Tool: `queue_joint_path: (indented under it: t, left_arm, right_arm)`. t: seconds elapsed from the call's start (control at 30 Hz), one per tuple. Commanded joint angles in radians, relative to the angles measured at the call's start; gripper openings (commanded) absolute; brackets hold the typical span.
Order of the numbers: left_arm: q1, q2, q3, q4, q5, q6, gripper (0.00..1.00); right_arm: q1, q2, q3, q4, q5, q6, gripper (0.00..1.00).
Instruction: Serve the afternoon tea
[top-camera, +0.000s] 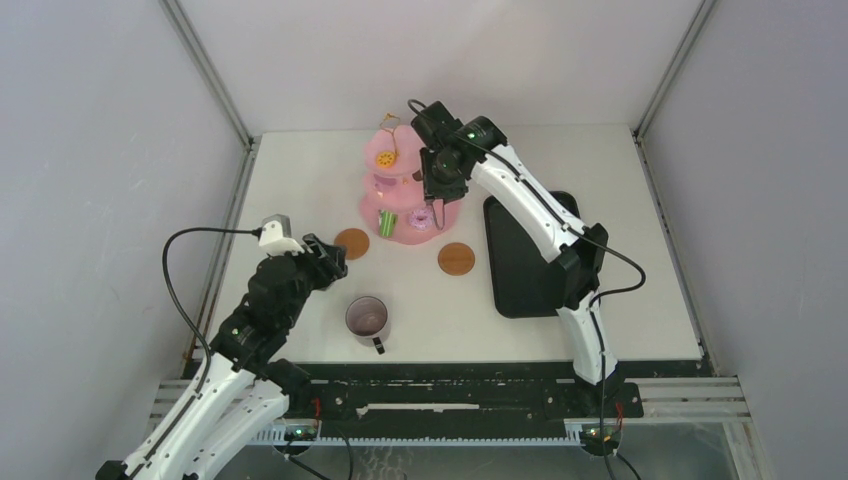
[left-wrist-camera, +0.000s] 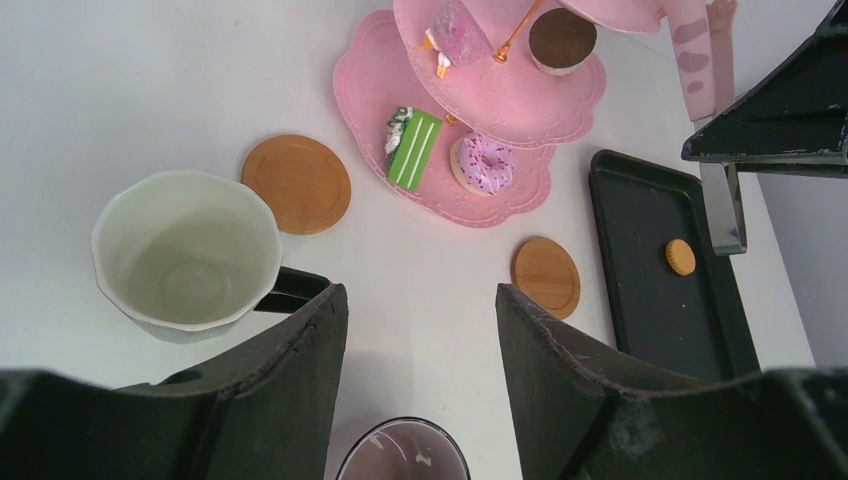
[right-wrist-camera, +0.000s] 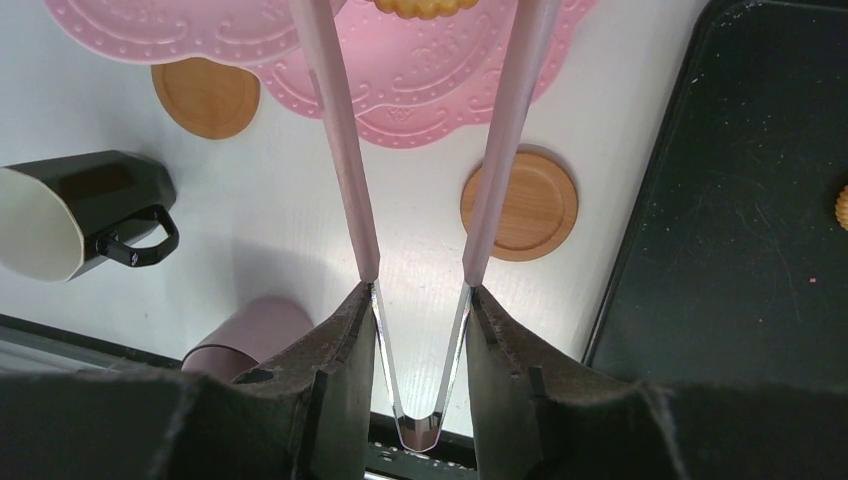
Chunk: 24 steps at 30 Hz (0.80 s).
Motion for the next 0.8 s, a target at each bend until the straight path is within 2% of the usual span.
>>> queue_joint_path:
  t: [0.0,0.4,0.77]
  left_arm:
    - [0.007,-0.002,0.008,0.022,0.02,-0.016,0.61]
    - [0.006,0.001,0.013,0.02,0.021,-0.013,0.61]
    - [0.006,0.01,0.017,0.022,0.022,-0.014,0.61]
  right_arm:
    - [0.018,-0.068,0.062,0.026,0.033,0.001,0.22]
    - [0.038,-0.105,0.062,0.031,0.135,-0.007,0.22]
    - [0.05,-0.099,0.069,0.054,0.119,-0.029,0.22]
